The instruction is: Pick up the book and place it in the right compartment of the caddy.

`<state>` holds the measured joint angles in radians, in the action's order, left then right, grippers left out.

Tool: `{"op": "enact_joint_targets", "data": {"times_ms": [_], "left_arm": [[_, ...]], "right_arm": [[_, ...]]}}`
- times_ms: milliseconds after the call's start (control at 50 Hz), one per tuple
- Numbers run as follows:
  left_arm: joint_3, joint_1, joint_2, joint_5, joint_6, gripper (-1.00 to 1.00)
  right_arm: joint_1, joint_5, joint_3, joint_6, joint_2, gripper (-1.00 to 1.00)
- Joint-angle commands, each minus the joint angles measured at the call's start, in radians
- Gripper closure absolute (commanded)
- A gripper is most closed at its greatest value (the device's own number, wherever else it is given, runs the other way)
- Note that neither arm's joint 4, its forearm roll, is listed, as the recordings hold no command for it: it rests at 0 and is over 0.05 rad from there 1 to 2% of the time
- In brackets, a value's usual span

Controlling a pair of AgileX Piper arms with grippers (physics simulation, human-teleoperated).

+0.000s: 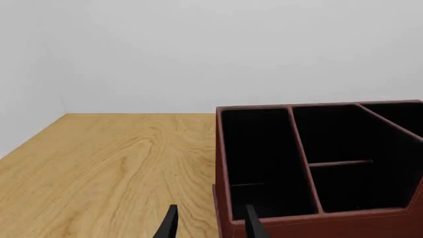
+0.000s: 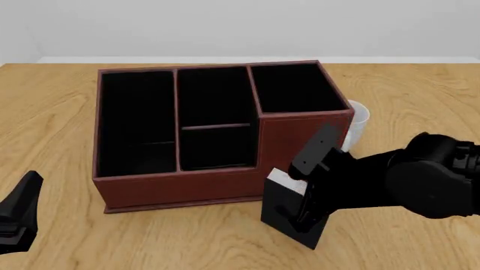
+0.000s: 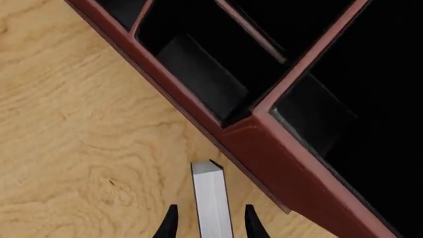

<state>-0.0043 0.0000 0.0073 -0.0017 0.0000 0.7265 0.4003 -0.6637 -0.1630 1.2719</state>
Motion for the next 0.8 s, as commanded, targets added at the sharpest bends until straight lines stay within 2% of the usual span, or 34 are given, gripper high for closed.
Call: {"op": "enact_joint_targets", "data": {"times_ms": [20, 260, 280, 420, 580, 720, 800], "left_arm": [[0.000, 0.000, 0.000, 0.000, 0.000, -1.00], [0.000, 0.000, 0.000, 0.000, 0.000, -1.00], [0.000, 0.000, 0.000, 0.000, 0.000, -1.00], [0.000, 0.000, 0.000, 0.000, 0.000, -1.00], [0.000, 0.000, 0.000, 0.000, 0.000, -1.00], [0.000, 0.000, 0.000, 0.000, 0.000, -1.00], [0.000, 0.000, 0.000, 0.000, 0.000, -1.00]], "right_arm": [[0.001, -0.041, 0.041, 0.016, 0.051, -1.00], [-0.019, -0.101, 0.089, 0.018, 0.106, -1.00], [-0.022, -0.106, 0.099, 0.014, 0.106, 1.00], [-0.003, -0.093, 0.101, 0.018, 0.086, 1.00], [0.043, -0.021, 0.069, 0.043, 0.027, 1.00], [0.120, 0.067, 0.035, 0.099, -0.037, 1.00], [0.131, 0.105, 0.017, 0.101, -0.065, 1.00]]}}
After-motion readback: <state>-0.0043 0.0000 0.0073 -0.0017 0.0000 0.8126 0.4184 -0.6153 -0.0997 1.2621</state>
